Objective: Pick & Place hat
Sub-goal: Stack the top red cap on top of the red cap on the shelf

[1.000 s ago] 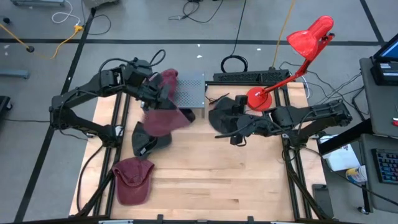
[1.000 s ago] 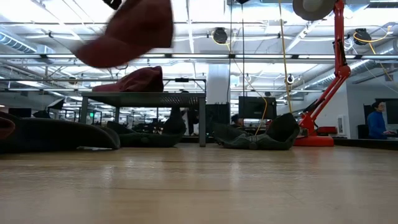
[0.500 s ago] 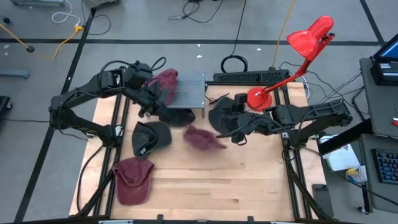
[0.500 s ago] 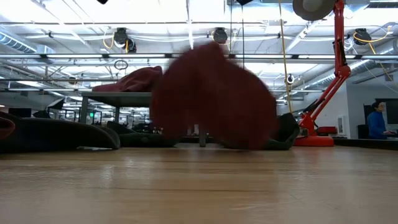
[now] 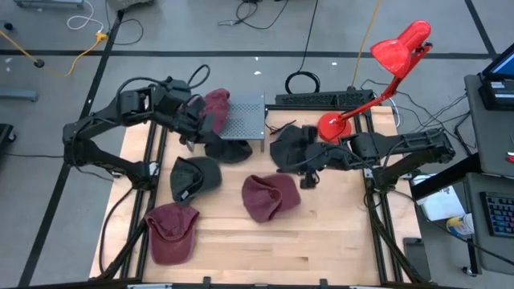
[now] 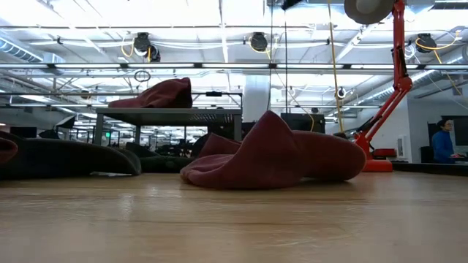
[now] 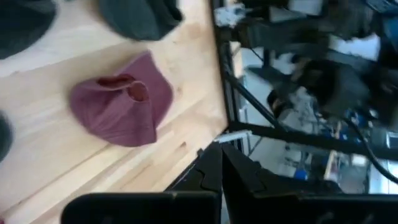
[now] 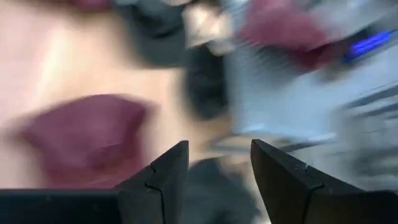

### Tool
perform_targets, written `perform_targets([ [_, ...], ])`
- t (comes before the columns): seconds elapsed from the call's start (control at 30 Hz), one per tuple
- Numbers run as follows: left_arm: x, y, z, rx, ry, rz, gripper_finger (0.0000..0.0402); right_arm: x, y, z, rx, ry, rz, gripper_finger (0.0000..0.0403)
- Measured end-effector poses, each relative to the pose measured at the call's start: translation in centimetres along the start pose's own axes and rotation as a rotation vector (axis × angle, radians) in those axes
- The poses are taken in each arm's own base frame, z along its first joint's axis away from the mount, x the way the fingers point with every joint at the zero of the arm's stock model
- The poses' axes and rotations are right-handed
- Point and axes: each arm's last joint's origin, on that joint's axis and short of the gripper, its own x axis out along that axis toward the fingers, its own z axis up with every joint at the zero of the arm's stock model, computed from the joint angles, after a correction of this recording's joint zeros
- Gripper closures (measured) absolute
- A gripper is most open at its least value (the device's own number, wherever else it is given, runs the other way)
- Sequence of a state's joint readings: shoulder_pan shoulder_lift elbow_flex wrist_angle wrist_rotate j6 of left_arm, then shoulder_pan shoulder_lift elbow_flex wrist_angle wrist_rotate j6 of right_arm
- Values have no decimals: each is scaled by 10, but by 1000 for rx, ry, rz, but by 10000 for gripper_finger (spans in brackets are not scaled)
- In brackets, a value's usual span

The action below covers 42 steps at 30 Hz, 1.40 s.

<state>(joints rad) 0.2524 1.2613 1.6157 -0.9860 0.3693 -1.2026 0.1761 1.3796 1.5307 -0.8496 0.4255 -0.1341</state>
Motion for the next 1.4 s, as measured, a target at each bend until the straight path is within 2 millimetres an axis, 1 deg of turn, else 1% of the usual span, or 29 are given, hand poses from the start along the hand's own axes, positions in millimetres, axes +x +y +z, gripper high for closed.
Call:
perform_targets([
  [0.07,1,-3,-3,48,7,-23,386,0,5,-7,92,63,129,232],
  [0.17,3,-8,-6,144,-29,-41,364,7,13,-19,149,152,227,217],
  [0.27,4,-9,-9,221,-55,-29,330,18,22,-31,172,222,318,183],
  [0.33,5,-10,-10,259,-57,-24,301,24,32,-40,154,255,381,158],
  [0.4,6,-10,-12,281,-59,-21,273,31,49,-52,83,270,409,139],
  [0.47,6,-11,-13,309,-55,-22,248,38,71,-64,-9,260,413,132],
  [0.57,6,-11,-14,334,-51,-23,218,45,101,-80,-97,190,355,135],
  [0.67,6,-11,-14,354,-44,-26,198,50,120,-91,-131,107,295,145],
  [0.77,7,-11,-16,387,-37,-27,187,56,130,-100,-109,53,281,150],
  [0.87,7,-12,-18,417,-29,-30,184,64,136,-115,-79,53,283,151],
  [1.0,8,-12,-19,439,-30,-28,183,78,145,-129,-120,28,284,151],
  [1.23,8,-12,-20,444,-31,-27,183,108,163,-140,-206,42,278,151],
  [1.33,8,-12,-20,446,-31,-27,183,121,166,-143,-207,55,223,152],
  [1.4,8,-12,-20,446,-31,-27,183,125,165,-145,-213,69,181,160],
])
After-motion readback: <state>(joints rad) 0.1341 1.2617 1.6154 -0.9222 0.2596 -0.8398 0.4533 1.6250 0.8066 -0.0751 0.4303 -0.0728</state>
